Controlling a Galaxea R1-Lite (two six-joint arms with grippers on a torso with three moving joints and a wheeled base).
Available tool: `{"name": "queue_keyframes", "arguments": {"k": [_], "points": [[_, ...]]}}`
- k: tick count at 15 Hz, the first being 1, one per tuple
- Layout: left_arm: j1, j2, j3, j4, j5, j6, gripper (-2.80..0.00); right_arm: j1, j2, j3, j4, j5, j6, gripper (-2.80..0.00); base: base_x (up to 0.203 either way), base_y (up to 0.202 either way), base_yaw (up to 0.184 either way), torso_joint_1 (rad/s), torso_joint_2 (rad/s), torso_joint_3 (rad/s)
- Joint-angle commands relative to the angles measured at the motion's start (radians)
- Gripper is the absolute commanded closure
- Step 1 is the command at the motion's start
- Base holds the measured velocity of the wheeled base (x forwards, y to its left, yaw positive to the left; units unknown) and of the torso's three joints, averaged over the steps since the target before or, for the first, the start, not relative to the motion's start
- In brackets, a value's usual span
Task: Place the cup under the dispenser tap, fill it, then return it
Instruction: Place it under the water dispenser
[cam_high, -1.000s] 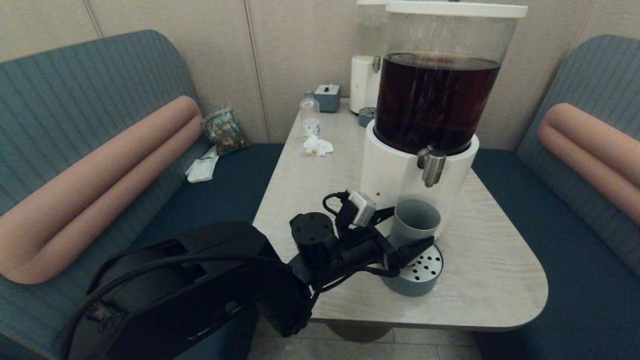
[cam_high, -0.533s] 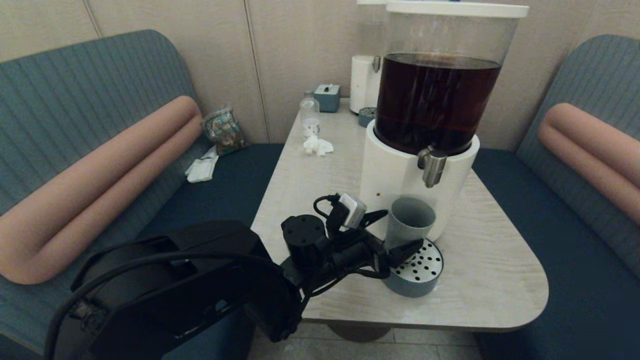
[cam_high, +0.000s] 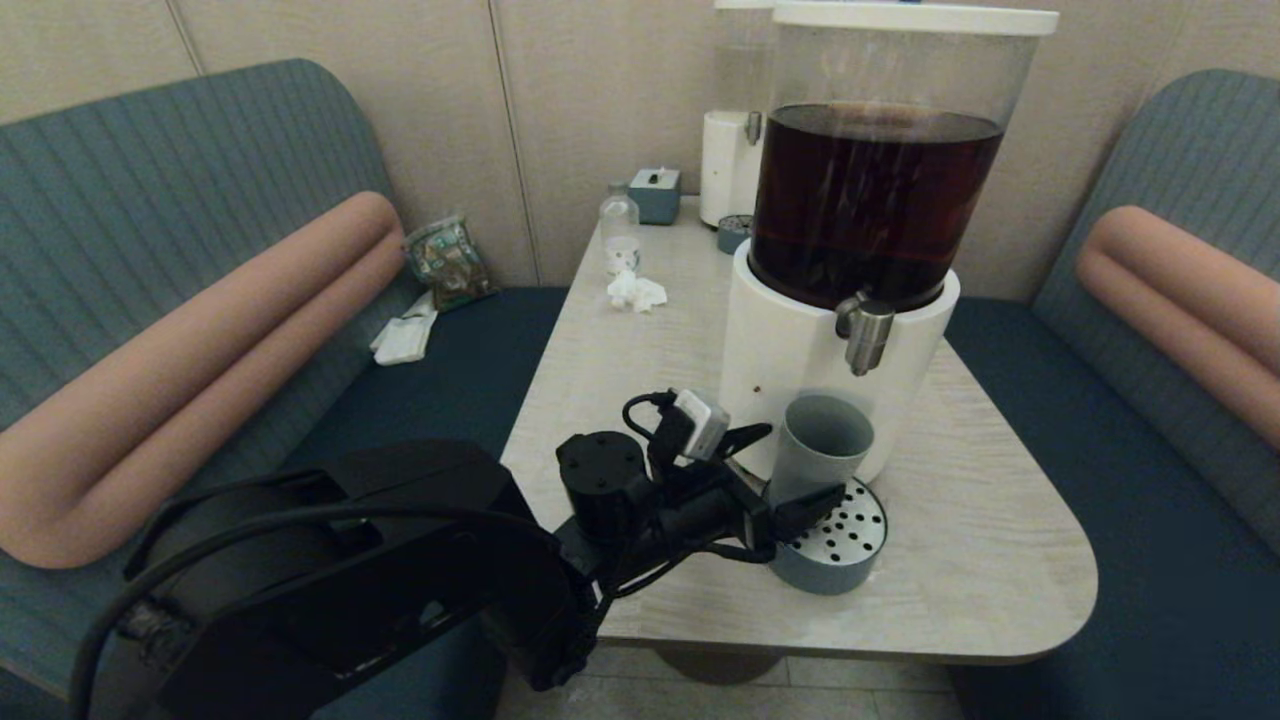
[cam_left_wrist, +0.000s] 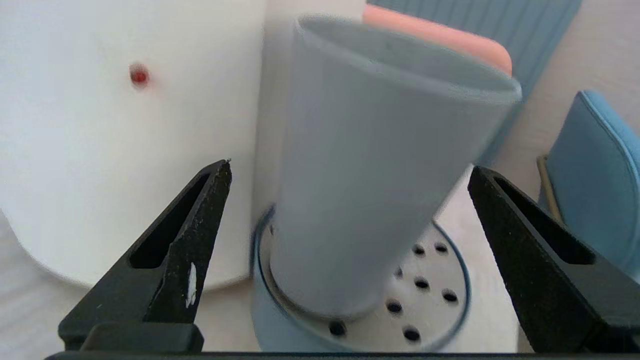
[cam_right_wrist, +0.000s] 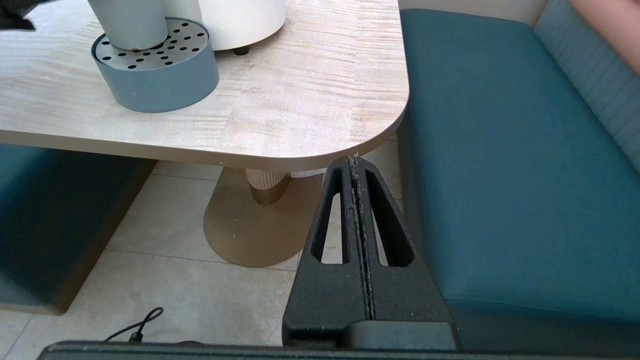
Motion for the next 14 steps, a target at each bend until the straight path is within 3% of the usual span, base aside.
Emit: {"name": "queue_keyframes", "arguments": {"k": [1,14], "points": [[-0.003,-0.018,0.029,-0.009,-0.005,-0.001,-2.8,0.0,0.001,0.0,0.0,0.0,-0.001,0.0,0.0,0.0,0.0,0.0,0.0,0.0],[-0.037,-0.109,0.141,-0.009,-0.004,0.0,-2.8,0.0,0.0,0.0,0.0,0.001,-0.001,0.0,0.0,0.0,0.0,0.0,0.0,0.0]]}}
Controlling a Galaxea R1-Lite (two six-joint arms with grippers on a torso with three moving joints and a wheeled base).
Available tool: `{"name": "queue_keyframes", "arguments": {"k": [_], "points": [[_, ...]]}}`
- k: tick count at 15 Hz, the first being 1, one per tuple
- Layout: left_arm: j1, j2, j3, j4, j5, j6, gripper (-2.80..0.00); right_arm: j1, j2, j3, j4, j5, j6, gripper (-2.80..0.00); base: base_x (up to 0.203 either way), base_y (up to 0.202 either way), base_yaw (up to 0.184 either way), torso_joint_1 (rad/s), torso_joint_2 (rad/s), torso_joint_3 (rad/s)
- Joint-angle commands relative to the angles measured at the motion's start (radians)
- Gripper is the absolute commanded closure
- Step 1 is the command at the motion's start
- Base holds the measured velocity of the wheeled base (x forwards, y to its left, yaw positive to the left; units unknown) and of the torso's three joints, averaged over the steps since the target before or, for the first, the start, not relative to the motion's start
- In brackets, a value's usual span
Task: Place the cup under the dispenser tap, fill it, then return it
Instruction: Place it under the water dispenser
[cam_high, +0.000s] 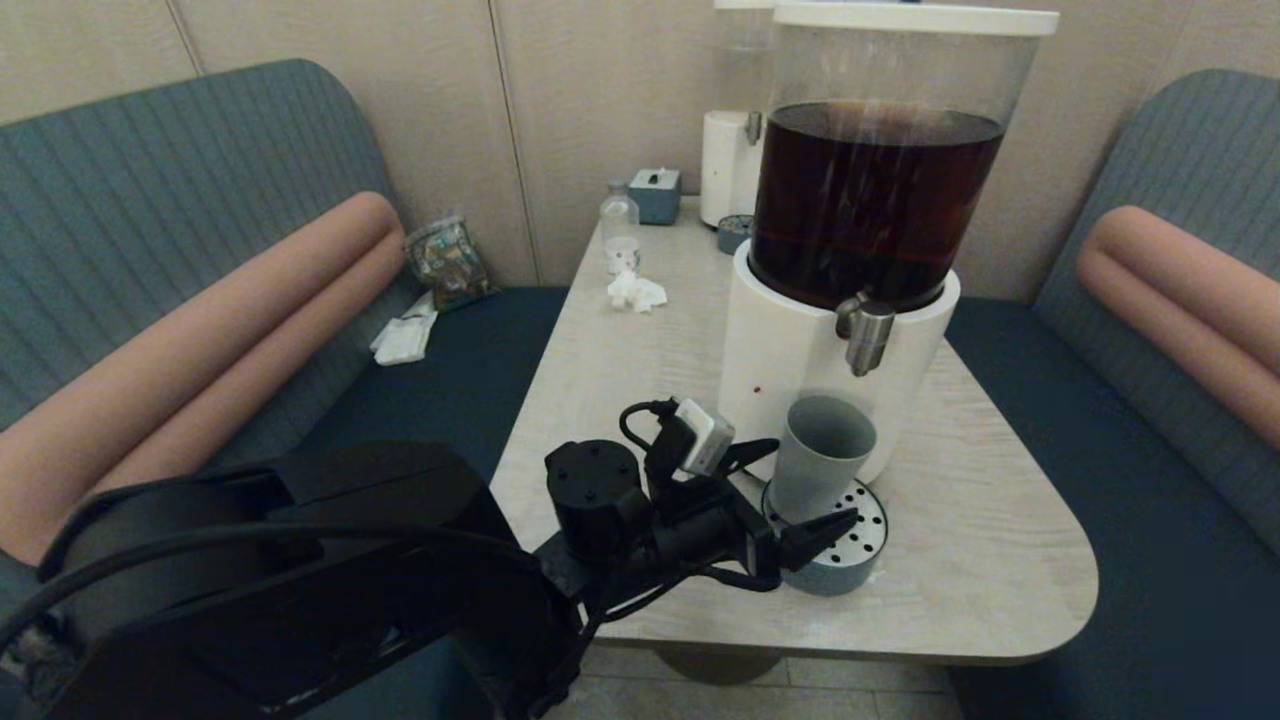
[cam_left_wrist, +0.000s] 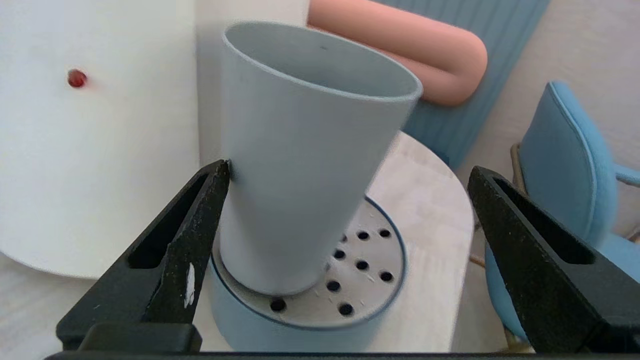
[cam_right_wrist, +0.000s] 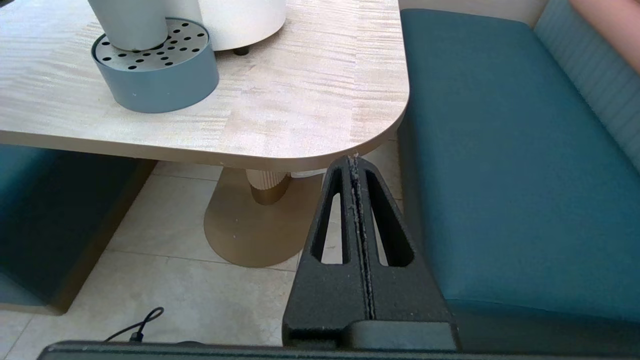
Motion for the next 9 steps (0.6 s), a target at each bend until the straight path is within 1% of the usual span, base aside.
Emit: {"name": "queue_keyframes", "arguments": {"k": [1,7,9], "points": [[-0.002,-0.032,0.037,-0.008,-0.002,-0.001,-2.8,0.0,0.0,0.0,0.0,0.0,0.0,0.0,0.0,0.0,0.0,0.0,0.0,0.0],[-0.001,-0.093,0.119,-0.008,0.003,-0.002,-2.8,0.0,0.001,0.0,0.0,0.0,0.0,0.0,0.0,0.0,0.0,0.0,0.0,0.0],[0.0,-0.135,0.174,-0.009,0.004,0.002,-2.8,0.0,0.001,0.0,0.0,0.0,0.0,0.0,0.0,0.0,0.0,0.0,0.0,0.0]]}}
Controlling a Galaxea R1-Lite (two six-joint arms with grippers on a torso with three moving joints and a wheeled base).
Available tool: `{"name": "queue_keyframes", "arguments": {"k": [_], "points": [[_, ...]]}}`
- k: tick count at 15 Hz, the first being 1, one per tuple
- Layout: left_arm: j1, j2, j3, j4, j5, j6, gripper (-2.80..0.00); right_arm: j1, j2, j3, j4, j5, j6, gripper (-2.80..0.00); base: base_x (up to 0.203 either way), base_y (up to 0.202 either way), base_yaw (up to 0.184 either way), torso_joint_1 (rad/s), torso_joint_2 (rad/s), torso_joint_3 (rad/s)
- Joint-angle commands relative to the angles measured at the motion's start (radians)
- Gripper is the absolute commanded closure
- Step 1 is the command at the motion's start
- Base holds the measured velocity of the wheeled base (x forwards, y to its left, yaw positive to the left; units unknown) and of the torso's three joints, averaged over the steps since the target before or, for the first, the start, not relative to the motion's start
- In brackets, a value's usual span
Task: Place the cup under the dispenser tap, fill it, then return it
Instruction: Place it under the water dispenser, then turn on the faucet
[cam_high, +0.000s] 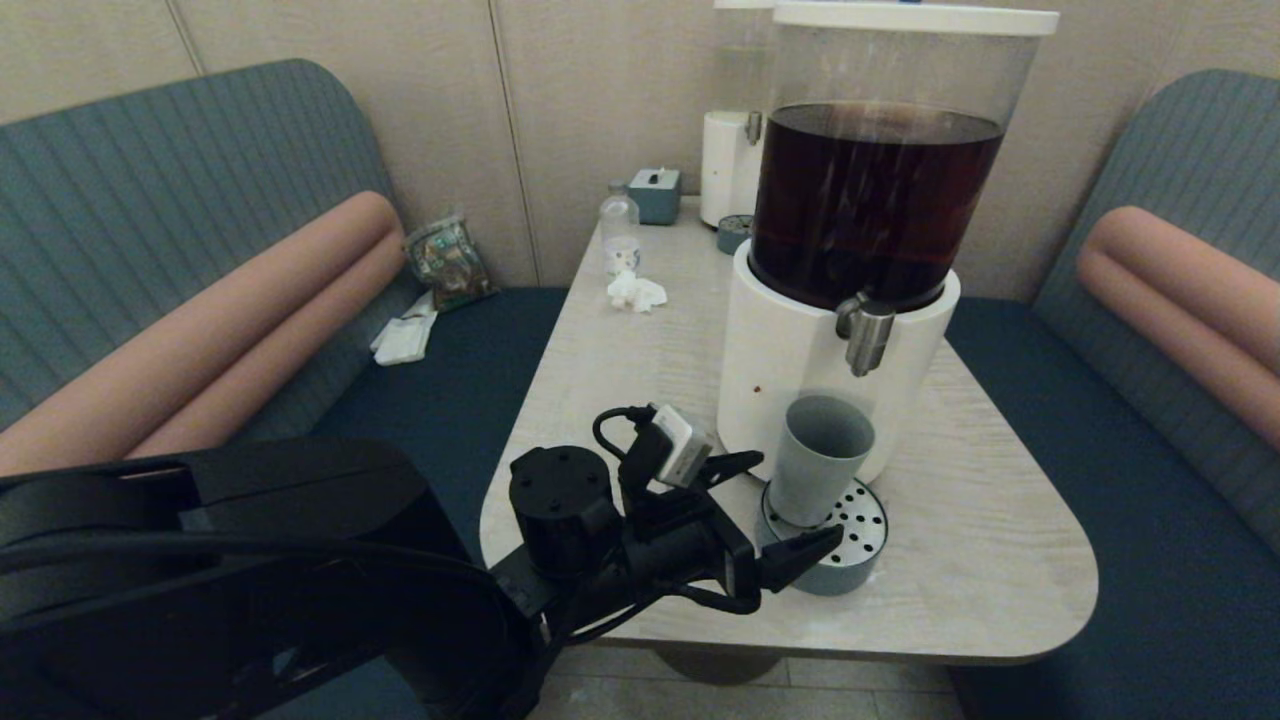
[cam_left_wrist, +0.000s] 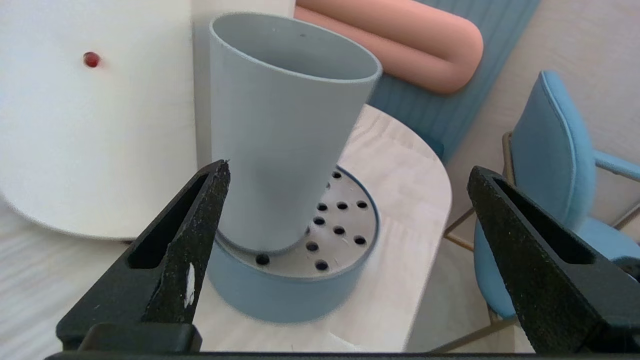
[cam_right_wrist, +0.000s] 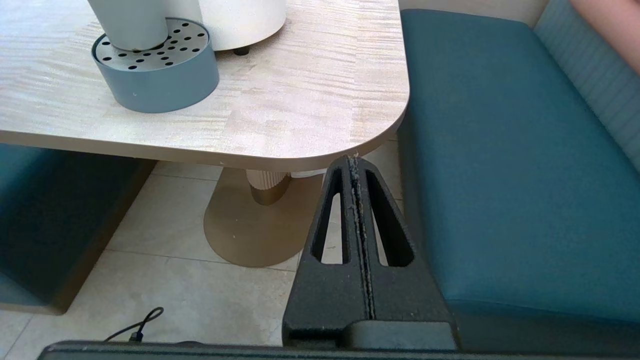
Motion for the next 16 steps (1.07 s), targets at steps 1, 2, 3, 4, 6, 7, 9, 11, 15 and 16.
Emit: {"name": "queue_keyframes", "arguments": {"k": [1,2,3,4,6,7,9,11,15,16], "points": [[0.001,-0.065,0.053,-0.009,-0.002,0.001,-2.8,0.0,0.0,0.0,0.0,0.001,-0.001,0.0,0.0,0.0,0.0,0.0,0.0,0.0],[0.001,-0.1,0.077,-0.009,-0.001,0.001,-2.8,0.0,0.001,0.0,0.0,0.001,-0.001,0.0,0.0,0.0,0.0,0.0,0.0,0.0],[0.001,-0.137,0.101,-0.009,0.0,0.0,-2.8,0.0,0.001,0.0,0.0,0.001,-0.001,0.0,0.0,0.0,0.0,0.0,0.0,0.0],[0.001,-0.18,0.134,-0.009,0.001,-0.001,-2.8,0.0,0.001,0.0,0.0,0.001,-0.001,0.0,0.0,0.0,0.0,0.0,0.0,0.0],[0.001,-0.294,0.228,-0.009,0.002,-0.003,-2.8,-0.001,0.001,0.0,0.0,0.001,-0.001,0.0,0.0,0.0,0.0,0.0,0.0,0.0],[0.002,-0.349,0.275,-0.008,0.002,-0.004,-2.8,0.0,0.001,0.0,0.0,0.001,-0.001,0.0,0.0,0.0,0.0,0.0,0.0,0.0],[0.014,-0.474,0.372,-0.008,0.008,-0.006,-2.8,0.0,0.001,0.0,0.0,0.001,-0.001,0.0,0.0,0.0,0.0,0.0,0.0,0.0],[0.036,-0.593,0.425,-0.006,0.035,-0.014,-2.8,0.0,0.001,0.0,0.0,0.001,-0.001,0.0,0.0,0.0,0.0,0.0,0.0,0.0],[0.101,-0.868,0.494,0.013,0.205,-0.07,-2.8,0.0,0.001,0.0,0.0,0.001,-0.001,0.0,0.0,0.0,0.0,0.0,0.0,0.0],[0.157,-0.938,0.51,0.024,0.238,-0.084,-2.8,0.0,0.001,0.0,0.0,0.001,-0.001,0.0,0.0,0.0,0.0,0.0,0.0,0.0]]}}
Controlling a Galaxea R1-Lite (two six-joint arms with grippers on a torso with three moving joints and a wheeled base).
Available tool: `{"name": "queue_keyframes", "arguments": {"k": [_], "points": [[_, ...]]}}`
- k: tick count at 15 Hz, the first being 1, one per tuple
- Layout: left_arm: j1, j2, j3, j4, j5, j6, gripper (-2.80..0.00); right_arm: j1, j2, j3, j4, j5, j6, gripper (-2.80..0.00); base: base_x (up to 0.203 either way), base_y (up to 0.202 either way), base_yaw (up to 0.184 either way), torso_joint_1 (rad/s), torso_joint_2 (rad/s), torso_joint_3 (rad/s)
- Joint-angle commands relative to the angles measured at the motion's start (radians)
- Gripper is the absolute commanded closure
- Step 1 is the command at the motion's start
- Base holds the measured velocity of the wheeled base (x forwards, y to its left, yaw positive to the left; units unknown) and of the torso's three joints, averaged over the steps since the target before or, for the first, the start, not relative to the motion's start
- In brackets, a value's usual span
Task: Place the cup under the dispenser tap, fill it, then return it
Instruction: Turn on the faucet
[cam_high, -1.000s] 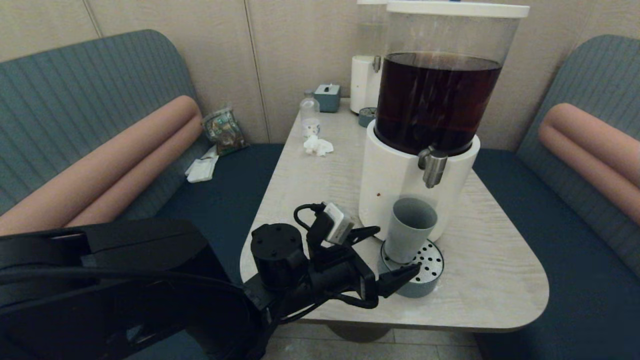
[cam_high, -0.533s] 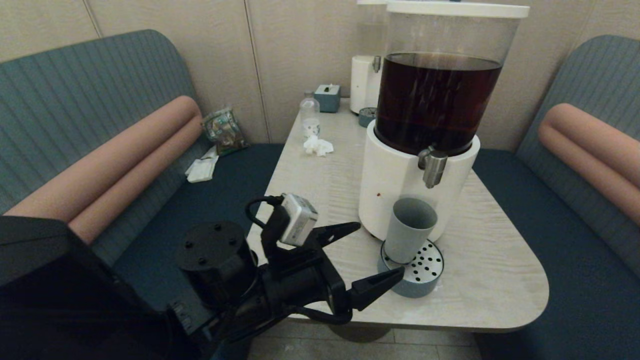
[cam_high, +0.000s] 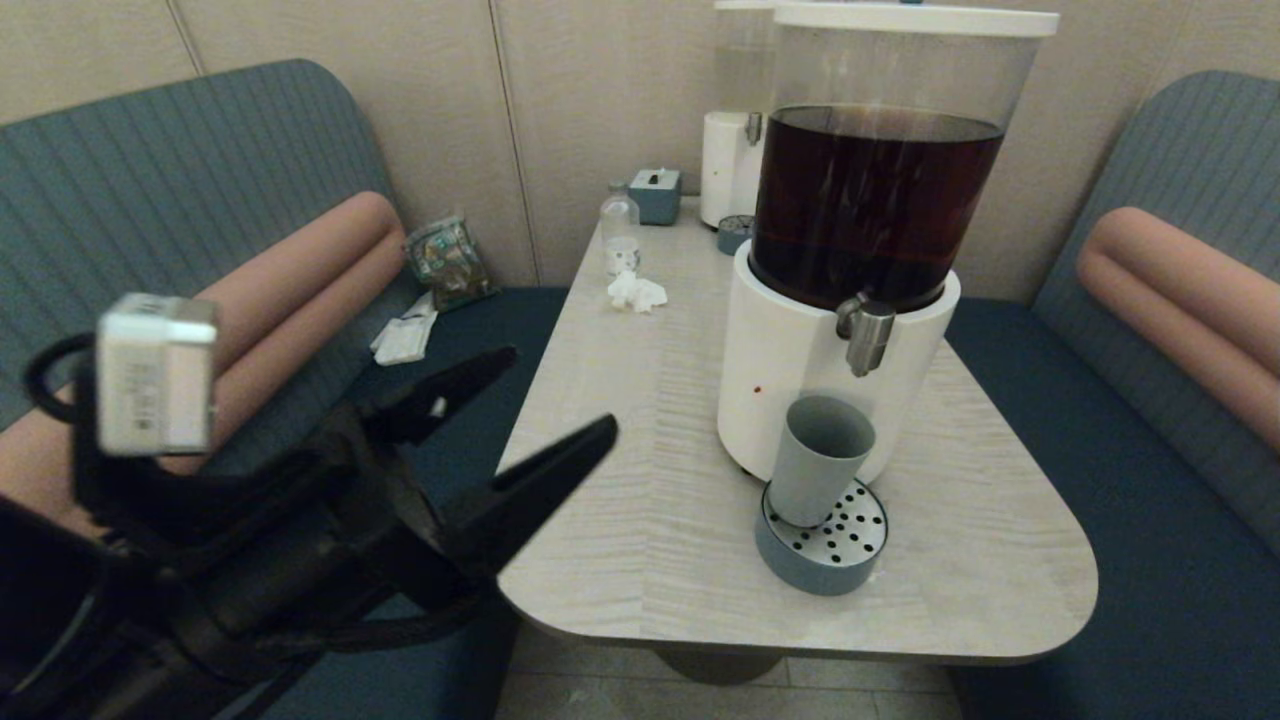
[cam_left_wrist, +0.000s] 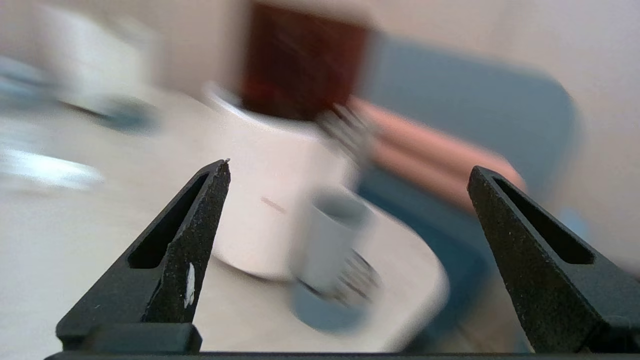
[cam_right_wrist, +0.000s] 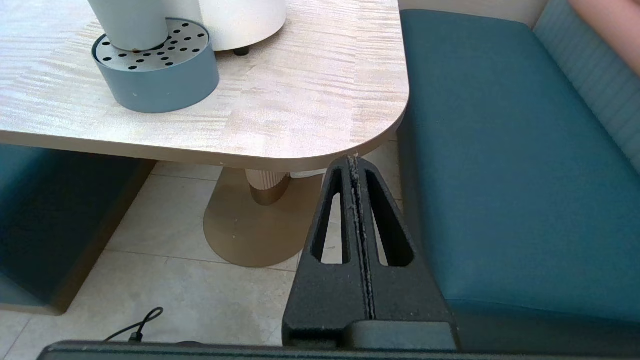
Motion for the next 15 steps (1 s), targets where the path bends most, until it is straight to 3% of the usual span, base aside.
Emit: {"name": "queue_keyframes", "arguments": {"k": [1,3,6,9,13,14,15], "points": [[0.14,-0.217,0.036,0.006,0.051,-0.021,-2.8,0.0,0.001,0.0,0.0,0.0,0.0,0.0,0.0,0.0,0.0,0.0,0.0,0.0],[0.28,-0.31,0.062,0.016,0.075,-0.037,-2.8,0.0,0.001,0.0,0.0,0.0,0.0,0.0,0.0,0.0,0.0,0.0,0.0,0.0],[0.392,-0.443,0.157,0.022,0.087,-0.049,-2.8,0.0,0.001,0.0,0.0,0.0,0.0,0.0,0.0,0.0,0.0,0.0,0.0,0.0],[0.448,-0.551,0.215,0.039,0.089,-0.055,-2.8,0.0,0.001,0.0,0.0,0.0,0.0,0.0,0.0,0.0,0.0,0.0,0.0,0.0],[0.486,-0.726,0.222,0.201,0.09,-0.053,-2.8,0.0,0.001,0.0,0.0,0.0,0.0,0.0,0.0,0.0,0.0,0.0,0.0,0.0],[0.496,-0.776,0.222,0.258,0.09,-0.054,0.0,0.0,0.001,0.0,0.0,0.0,0.0,0.0,0.0,0.0,0.0,0.0,0.0,0.0],[0.507,-0.82,0.216,0.316,0.089,-0.057,0.0,0.0,0.0,0.0,0.0,0.0,0.0,0.0,0.0,0.0,0.0,0.0,0.0,0.0]]}}
